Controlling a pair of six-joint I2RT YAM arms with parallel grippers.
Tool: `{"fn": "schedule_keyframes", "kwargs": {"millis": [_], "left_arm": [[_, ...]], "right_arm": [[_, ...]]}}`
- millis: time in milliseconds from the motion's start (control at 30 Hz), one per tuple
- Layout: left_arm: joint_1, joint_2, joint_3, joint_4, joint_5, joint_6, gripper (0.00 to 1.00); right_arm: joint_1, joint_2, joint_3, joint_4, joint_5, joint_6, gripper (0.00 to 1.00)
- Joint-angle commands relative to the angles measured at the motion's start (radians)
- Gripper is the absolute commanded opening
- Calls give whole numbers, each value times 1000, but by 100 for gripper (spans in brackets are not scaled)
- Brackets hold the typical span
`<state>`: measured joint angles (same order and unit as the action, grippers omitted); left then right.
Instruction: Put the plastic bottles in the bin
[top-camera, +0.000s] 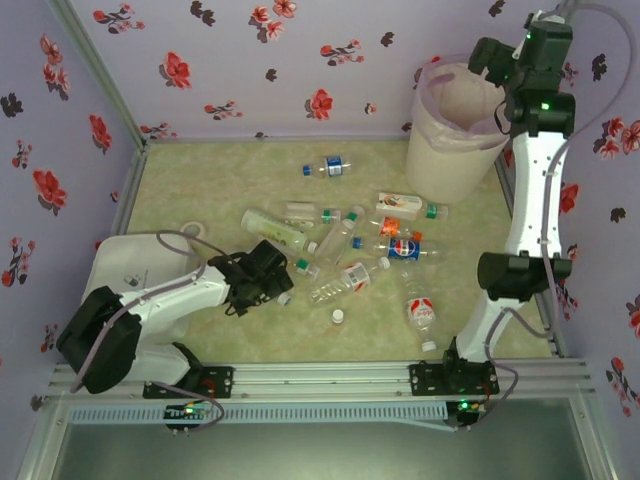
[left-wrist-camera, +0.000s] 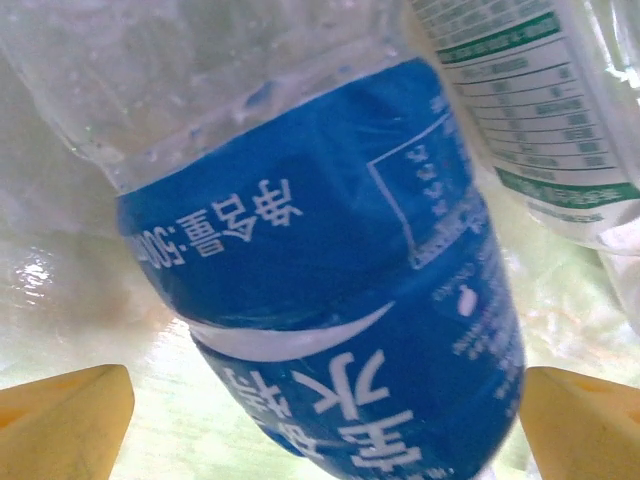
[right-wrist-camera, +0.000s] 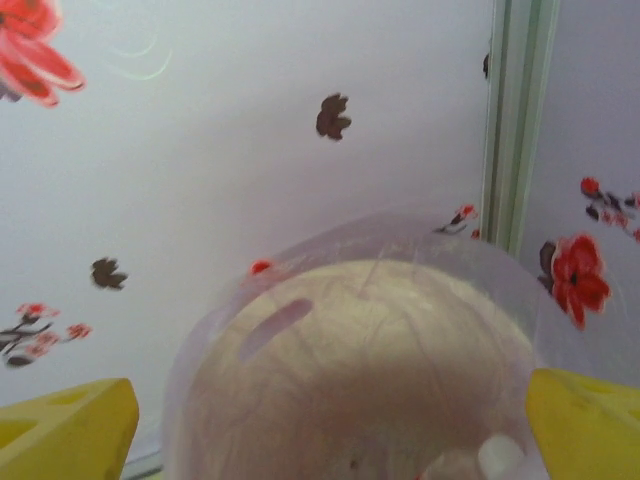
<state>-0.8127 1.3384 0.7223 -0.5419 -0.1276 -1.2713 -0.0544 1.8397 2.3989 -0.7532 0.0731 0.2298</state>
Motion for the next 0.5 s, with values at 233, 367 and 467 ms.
{"fn": "schedule_keyframes", "kwargs": {"millis": [233,367,467], "left_arm": [[-6,5,-60,42,-80,-87,85],[-6,-1,-80,51,-90,-103,74],[-6,-15,-86,53,-92,-106,64]], "right_arm": [[151,-283,-433,79,-102,1,100],[176,-425,-638,211,-189,46,98],[211,-499,-761,260,-193,59,93]]}}
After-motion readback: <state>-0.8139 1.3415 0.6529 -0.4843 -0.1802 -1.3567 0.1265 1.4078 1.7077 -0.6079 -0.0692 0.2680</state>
